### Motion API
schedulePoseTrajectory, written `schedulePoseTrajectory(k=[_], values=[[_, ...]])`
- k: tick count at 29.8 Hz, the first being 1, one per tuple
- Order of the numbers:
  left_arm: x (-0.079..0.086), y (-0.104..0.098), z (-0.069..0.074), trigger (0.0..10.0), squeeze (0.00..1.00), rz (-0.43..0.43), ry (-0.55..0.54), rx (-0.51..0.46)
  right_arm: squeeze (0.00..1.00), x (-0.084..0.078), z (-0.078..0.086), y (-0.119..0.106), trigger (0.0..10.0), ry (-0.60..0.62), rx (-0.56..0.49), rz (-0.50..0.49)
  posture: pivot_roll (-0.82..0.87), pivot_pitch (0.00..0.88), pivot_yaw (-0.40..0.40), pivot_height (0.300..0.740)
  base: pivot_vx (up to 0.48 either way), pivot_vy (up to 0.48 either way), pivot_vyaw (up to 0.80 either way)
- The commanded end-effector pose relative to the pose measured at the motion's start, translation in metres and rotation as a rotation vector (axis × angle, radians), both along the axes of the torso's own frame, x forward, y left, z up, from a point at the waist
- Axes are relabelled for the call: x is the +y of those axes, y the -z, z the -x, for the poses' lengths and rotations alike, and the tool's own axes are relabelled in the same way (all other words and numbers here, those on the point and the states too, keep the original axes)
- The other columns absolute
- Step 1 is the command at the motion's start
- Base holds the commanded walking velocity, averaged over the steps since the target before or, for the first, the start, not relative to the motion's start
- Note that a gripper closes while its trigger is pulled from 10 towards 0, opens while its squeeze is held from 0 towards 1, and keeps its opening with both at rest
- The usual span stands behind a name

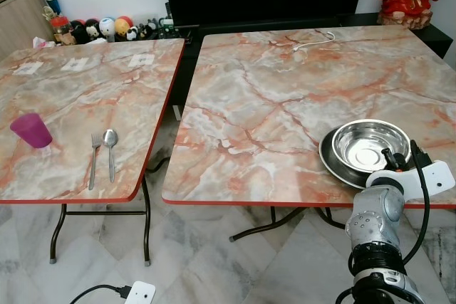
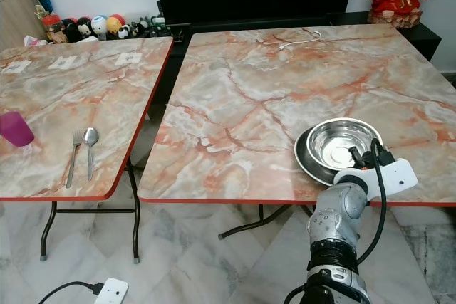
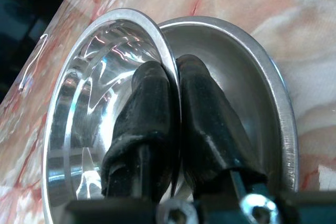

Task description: Setting the table

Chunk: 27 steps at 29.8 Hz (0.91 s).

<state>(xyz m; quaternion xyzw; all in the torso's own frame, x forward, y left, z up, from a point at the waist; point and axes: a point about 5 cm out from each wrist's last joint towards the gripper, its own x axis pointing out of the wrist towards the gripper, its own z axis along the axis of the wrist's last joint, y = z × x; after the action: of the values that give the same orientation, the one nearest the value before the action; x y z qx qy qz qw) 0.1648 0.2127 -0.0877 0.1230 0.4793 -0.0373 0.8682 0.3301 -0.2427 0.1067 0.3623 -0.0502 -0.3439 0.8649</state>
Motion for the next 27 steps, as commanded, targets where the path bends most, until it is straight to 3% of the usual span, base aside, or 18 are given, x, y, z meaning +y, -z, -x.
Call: schedulePoseTrajectory(k=[1,2,3,7,9,10,11,12,13,14,23,27], values=[[0.007,0.0,0.003,10.0,0.0,-0.013,-0.008,0.011,0.46,0.004,-0.002,0.003,10.0,-0.01,0.018,-0.023,-0.1,0.0,0.091,0.74,0.0,0.0,0.0],[0.006,0.0,0.002,10.0,0.0,-0.012,-0.007,0.011,0.91,0.005,-0.002,0.004,10.0,-0.011,0.019,-0.023,-0.1,0.0,0.091,0.74,0.0,0.0,0.0],[0.006,0.0,0.002,10.0,0.0,-0.012,-0.007,0.011,1.0,0.005,-0.002,0.004,10.0,-0.011,0.019,-0.024,-0.1,0.0,0.091,0.74,0.0,0.0,0.0],[0.006,0.0,0.002,10.0,0.0,-0.011,-0.008,0.009,1.0,0.005,-0.002,0.004,10.0,-0.007,0.019,-0.025,-0.1,0.0,0.09,0.74,0.0,0.0,0.0],[0.006,0.0,0.001,10.0,0.0,-0.012,-0.008,0.007,0.96,0.006,-0.001,0.004,10.0,-0.007,0.022,-0.022,-0.1,0.0,0.09,0.74,0.0,0.0,0.0],[0.006,-0.001,0.001,10.0,0.0,-0.012,-0.008,0.007,0.86,0.007,-0.001,0.005,10.0,-0.01,0.026,-0.031,-0.1,0.0,0.09,0.74,0.0,0.0,0.0],[0.006,-0.001,0.001,10.0,0.0,-0.012,-0.008,0.006,0.69,0.009,-0.001,0.007,10.0,-0.012,0.03,-0.059,-0.1,0.0,0.09,0.74,0.0,0.0,0.0],[0.006,-0.001,0.001,10.0,0.0,-0.012,-0.008,0.006,0.16,0.01,-0.001,0.008,10.0,-0.007,0.031,-0.079,-0.1,0.0,0.09,0.74,0.0,0.0,0.0],[0.006,-0.001,0.001,10.0,0.0,-0.012,-0.009,0.006,0.16,0.01,-0.001,0.009,10.0,-0.004,0.031,-0.091,-0.1,0.0,0.09,0.74,0.0,0.0,0.0],[0.005,-0.001,0.001,10.0,0.0,-0.012,-0.008,0.006,0.0,0.011,0.0,0.008,10.0,-0.005,0.03,-0.062,-0.1,0.0,0.09,0.74,0.0,0.0,0.0],[0.004,-0.001,0.0,10.0,0.0,-0.01,-0.011,0.002,0.0,0.01,0.017,-0.002,10.0,0.074,0.016,0.072,-0.11,0.0,0.083,0.74,0.0,0.0,0.0],[0.004,0.0,0.001,10.0,0.0,-0.007,-0.012,0.003,0.0,0.006,0.032,-0.014,10.0,0.132,0.016,0.254,-0.11,0.0,0.08,0.74,0.0,0.0,0.0]])
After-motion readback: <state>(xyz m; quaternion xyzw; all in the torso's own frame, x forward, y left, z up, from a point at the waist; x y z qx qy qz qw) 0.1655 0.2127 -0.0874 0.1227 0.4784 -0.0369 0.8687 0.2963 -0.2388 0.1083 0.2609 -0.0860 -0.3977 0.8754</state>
